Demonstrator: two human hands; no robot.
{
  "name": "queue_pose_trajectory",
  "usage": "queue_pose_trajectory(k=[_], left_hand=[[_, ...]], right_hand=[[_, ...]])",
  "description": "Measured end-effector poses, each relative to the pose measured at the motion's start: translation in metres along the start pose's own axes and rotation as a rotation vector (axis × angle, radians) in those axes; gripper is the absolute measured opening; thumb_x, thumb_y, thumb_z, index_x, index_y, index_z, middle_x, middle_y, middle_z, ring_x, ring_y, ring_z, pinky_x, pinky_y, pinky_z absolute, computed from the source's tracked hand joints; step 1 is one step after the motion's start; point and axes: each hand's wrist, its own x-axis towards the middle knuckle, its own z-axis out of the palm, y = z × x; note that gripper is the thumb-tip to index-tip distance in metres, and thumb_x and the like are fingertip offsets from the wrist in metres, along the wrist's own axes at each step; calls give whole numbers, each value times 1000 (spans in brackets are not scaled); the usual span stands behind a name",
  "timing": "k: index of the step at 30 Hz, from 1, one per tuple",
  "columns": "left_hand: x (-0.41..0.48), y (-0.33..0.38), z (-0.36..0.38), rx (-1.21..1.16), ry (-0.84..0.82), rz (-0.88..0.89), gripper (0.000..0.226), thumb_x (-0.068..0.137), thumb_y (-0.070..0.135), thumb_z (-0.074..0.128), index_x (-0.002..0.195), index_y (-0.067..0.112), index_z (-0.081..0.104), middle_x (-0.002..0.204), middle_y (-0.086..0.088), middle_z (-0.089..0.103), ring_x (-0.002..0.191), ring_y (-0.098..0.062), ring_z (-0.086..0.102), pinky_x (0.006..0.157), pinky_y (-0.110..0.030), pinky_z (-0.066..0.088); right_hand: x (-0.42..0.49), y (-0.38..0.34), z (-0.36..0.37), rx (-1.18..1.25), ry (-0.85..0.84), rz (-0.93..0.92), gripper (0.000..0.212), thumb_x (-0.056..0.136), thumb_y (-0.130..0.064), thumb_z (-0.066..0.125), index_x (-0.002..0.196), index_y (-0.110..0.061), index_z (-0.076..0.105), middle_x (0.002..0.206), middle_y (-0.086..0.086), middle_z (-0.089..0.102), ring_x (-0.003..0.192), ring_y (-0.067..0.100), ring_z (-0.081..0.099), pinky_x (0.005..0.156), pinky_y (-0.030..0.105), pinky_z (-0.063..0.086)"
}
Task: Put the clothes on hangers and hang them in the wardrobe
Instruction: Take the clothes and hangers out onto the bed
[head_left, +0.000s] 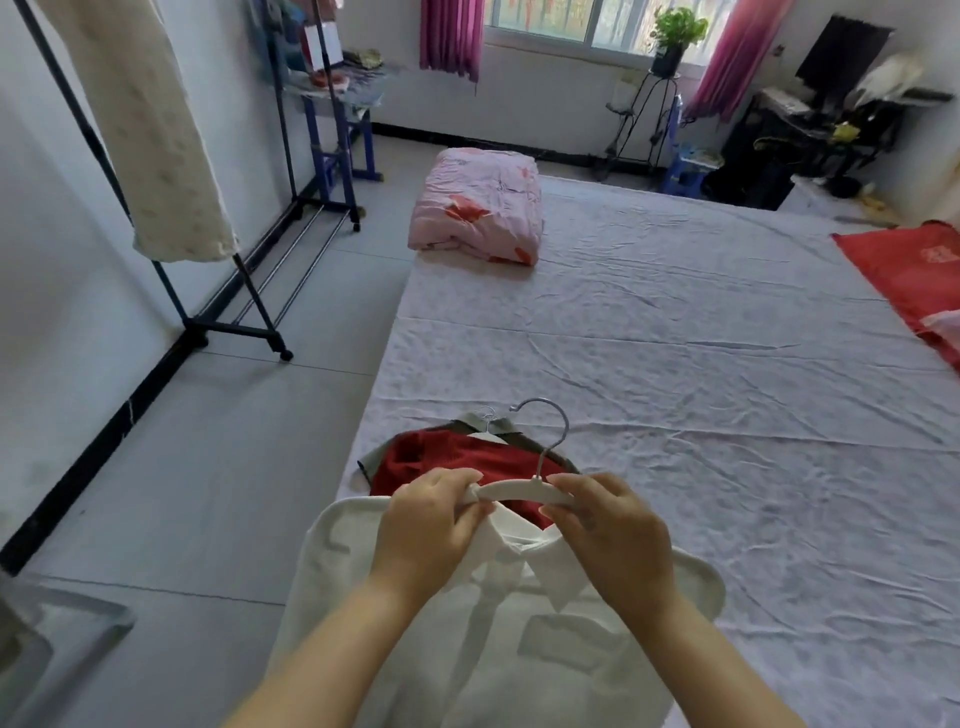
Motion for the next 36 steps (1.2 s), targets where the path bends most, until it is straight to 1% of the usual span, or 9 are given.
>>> queue_pose_trajectory(k=[3,5,8,11,13,18,22,26,36], left_hand=[[41,-12,25,31,-28,-100,25,81,24,69,103,13,68,97,-3,69,90,-20,63,80,-33,49],[66,-23,41,37,-54,-153,28,84,25,65,110,15,65,104,0,67,98,-17,60,85,-26,44],[92,-40,60,83,-93,-220,37,86,23,61,123,17,56,121,4,59,113,-14,52,94,-22,37],[103,-55,72,145,-142,-290,41,88,25,59,127,18,51,127,5,52,120,-13,46,98,-23,35],[104,-62,79,167,-169,-326,41,88,25,58,128,18,51,128,4,51,120,-13,45,99,-22,33],[105,-68,89,207,-181,-357,40,88,23,60,127,20,53,126,2,53,117,-17,47,98,-25,34],[107,-67,90,231,-195,-363,38,89,24,58,126,22,53,125,4,53,117,-16,47,97,-26,35],[103,-64,78,266,-198,-393,40,91,29,54,129,22,49,129,5,49,120,-13,44,100,-28,36],[34,-65,-32,432,48,-593,39,92,32,50,129,19,50,128,0,51,115,-19,49,94,-30,40]], right_hand=[[41,34,30,-19,-75,3,32,56,-25,88,84,-28,73,76,-10,66,55,10,62,49,14,38],[66,57,53,-18,-149,39,27,64,-29,84,88,-30,73,80,-10,67,61,12,64,51,16,38],[102,91,93,-16,-404,164,30,85,-38,63,114,-36,62,109,-10,61,91,15,61,62,23,38],[125,116,127,47,-610,250,46,88,-32,60,131,-29,48,127,-3,50,111,19,52,80,27,40],[126,124,141,57,-667,248,48,88,-28,60,134,-24,46,132,1,47,117,20,49,90,28,40],[102,136,149,44,-781,203,44,89,-27,59,132,-22,48,130,0,47,119,17,45,95,25,39],[93,139,145,59,-826,208,44,90,-28,58,132,-21,48,131,-2,47,121,17,45,100,25,36],[102,126,142,62,-820,147,43,90,-29,57,132,-23,48,133,-4,46,122,15,44,97,26,40],[116,-4,143,126,-819,-258,43,92,-32,54,134,-24,46,134,-3,46,124,15,42,98,24,37]])
